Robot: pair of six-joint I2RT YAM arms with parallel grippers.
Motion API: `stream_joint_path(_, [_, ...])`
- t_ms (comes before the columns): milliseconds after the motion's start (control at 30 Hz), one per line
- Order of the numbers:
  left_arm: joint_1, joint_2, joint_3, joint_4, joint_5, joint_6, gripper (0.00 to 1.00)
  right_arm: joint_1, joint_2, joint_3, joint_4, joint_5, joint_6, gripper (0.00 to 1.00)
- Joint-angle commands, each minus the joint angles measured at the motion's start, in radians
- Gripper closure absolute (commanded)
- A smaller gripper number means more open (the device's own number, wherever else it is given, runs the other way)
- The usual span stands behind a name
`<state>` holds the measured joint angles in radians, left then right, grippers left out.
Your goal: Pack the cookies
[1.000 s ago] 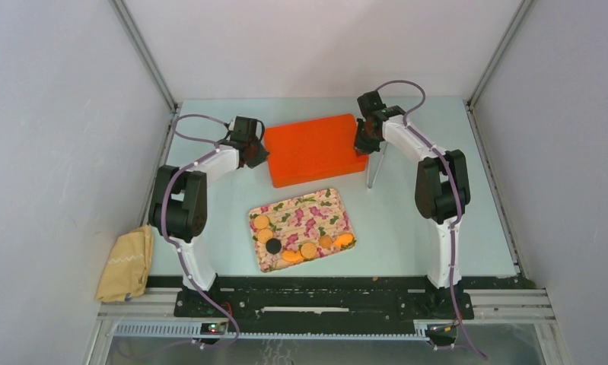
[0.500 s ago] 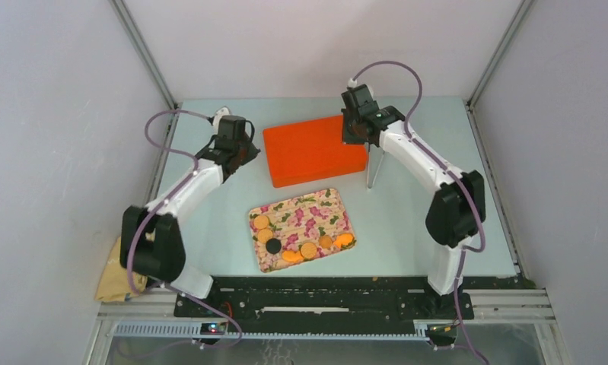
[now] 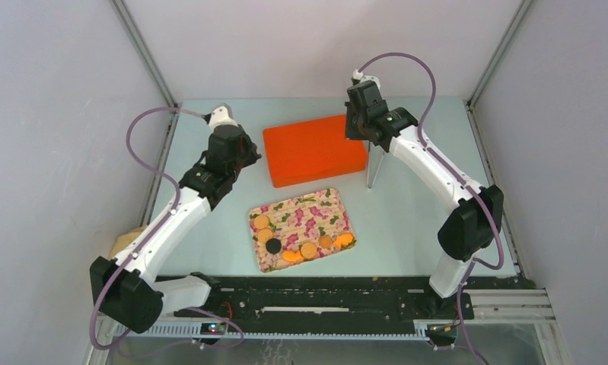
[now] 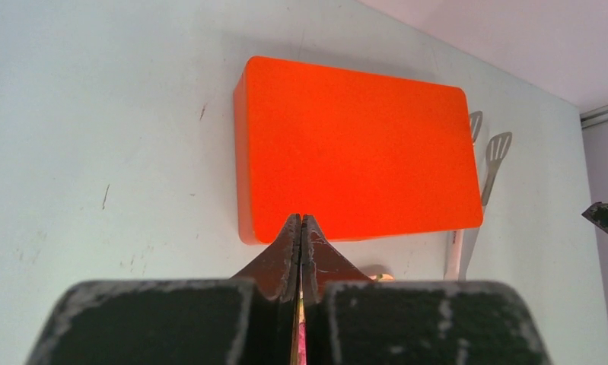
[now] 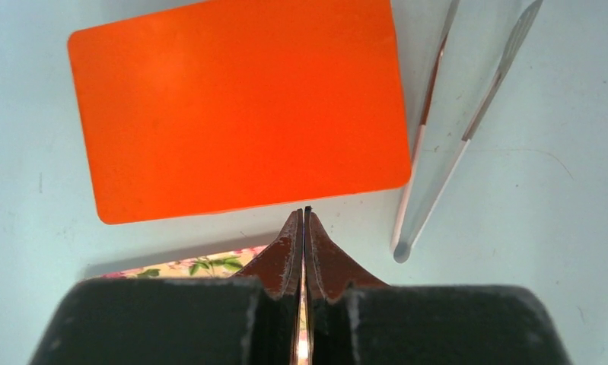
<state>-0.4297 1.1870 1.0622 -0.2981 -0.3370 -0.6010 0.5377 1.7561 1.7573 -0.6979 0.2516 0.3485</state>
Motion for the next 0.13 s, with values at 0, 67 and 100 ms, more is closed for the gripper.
stream_joint_path(0, [-0.001, 0.008, -0.022, 0.020, -0.017, 0.026, 0.98, 0.012, 0.005, -0.003, -0.015, 0.075, -0.025, 0.93])
stream_joint_path(67, [-0.001, 0.014, -0.021, 0.019, -0.017, 0.027, 0.98, 0.008, 0.021, -0.001, -0.024, 0.059, -0.025, 0.93])
stream_joint_path(100, [-0.001, 0.013, -0.022, 0.020, -0.020, 0.029, 0.98, 0.005, 0.024, 0.001, -0.030, 0.048, -0.018, 0.93])
